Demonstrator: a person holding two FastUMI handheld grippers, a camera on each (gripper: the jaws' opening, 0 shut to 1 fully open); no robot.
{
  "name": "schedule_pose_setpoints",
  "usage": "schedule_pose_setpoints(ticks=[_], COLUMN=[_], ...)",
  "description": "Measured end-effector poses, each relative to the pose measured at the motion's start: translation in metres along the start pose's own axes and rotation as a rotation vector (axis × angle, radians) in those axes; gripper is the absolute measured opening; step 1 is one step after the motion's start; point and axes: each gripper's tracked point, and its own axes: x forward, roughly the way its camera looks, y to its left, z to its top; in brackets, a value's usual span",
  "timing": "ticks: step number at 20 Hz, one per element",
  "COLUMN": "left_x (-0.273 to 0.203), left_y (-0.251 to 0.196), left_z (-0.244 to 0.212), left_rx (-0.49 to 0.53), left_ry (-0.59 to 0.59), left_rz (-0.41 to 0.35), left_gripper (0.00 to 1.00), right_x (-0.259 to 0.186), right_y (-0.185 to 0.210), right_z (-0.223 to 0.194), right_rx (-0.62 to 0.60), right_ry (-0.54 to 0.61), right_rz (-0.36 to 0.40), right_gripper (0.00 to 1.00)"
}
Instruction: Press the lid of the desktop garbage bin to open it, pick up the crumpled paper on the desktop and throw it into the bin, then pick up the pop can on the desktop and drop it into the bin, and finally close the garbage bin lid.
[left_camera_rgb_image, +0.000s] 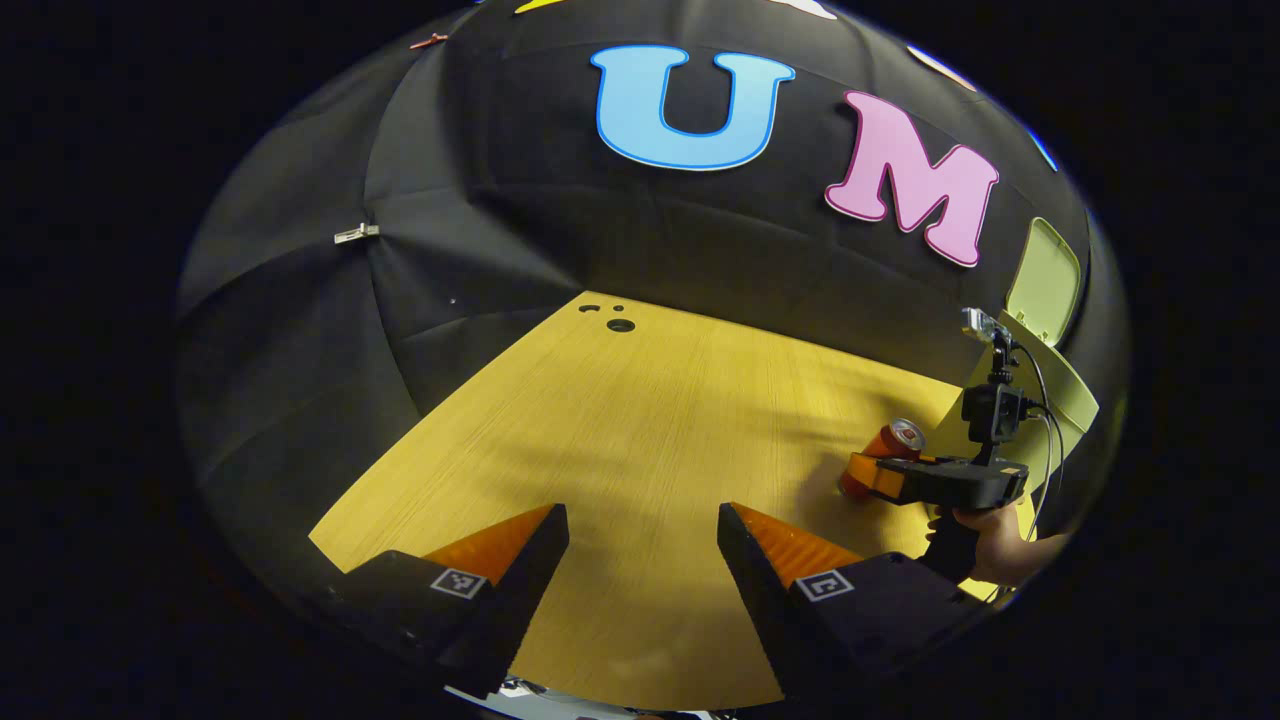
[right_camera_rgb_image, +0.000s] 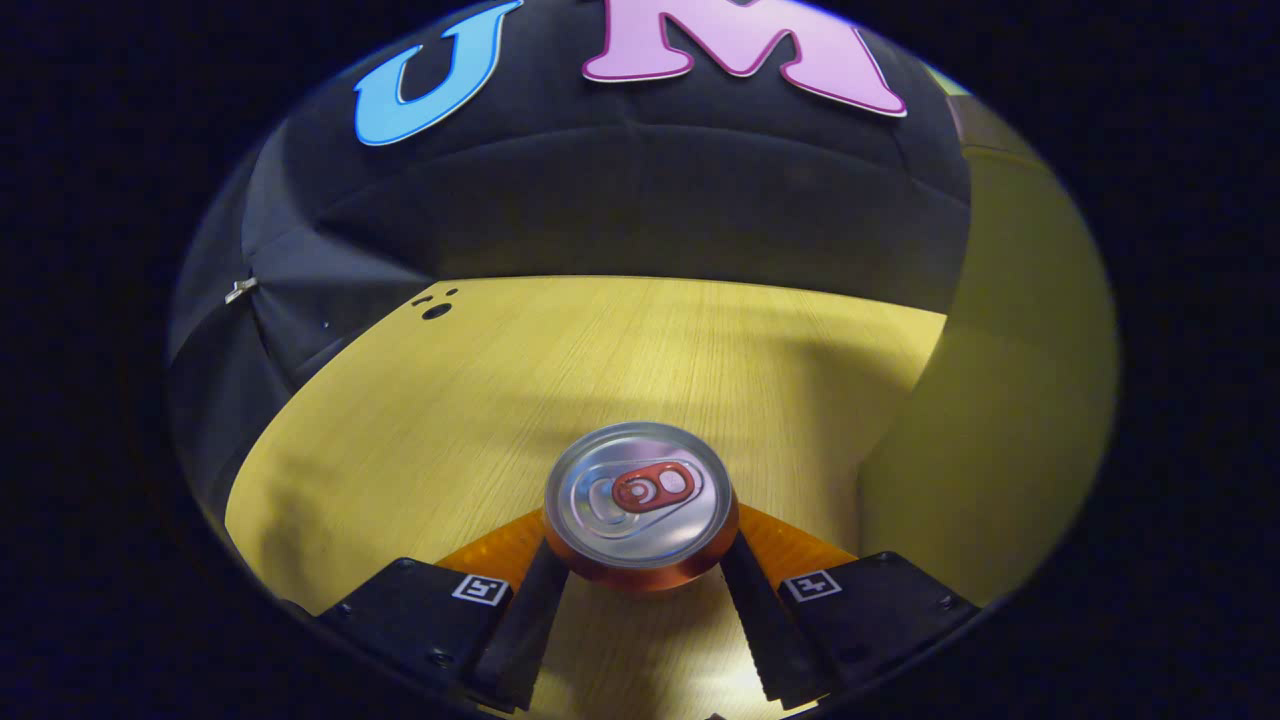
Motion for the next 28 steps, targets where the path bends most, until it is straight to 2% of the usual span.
schedule_pose_setpoints(ticks=[6,12,16,20,23,28], left_x=[-0.001,-0.013,-0.020,-0.021,-0.019,-0.019], left_y=[-0.002,-0.005,-0.005,-0.008,-0.033,-0.059], left_z=[0.000,0.005,0.007,0.015,0.028,0.041], left_rx=[0.001,0.000,0.038,0.036,0.004,-0.040], left_ry=[0.004,-0.010,-0.027,-0.051,-0.071,-0.094], left_rz=[0.002,-0.005,-0.023,-0.029,-0.086,-0.145], left_gripper=[0.96,0.96,0.96,0.96,0.96,0.96], right_x=[-0.016,-0.065,-0.106,-0.145,-0.187,-0.216], right_y=[0.012,0.026,0.028,0.024,0.013,-0.034], right_z=[0.017,0.066,0.101,0.137,0.176,0.207], right_rx=[-0.063,-0.136,-0.155,-0.175,-0.127,-0.047], right_ry=[-0.031,-0.126,-0.200,-0.271,-0.340,-0.406], right_rz=[0.043,0.096,0.107,0.103,0.091,0.022], right_gripper=[0.83,0.83,0.83,0.83,0.83,0.83])
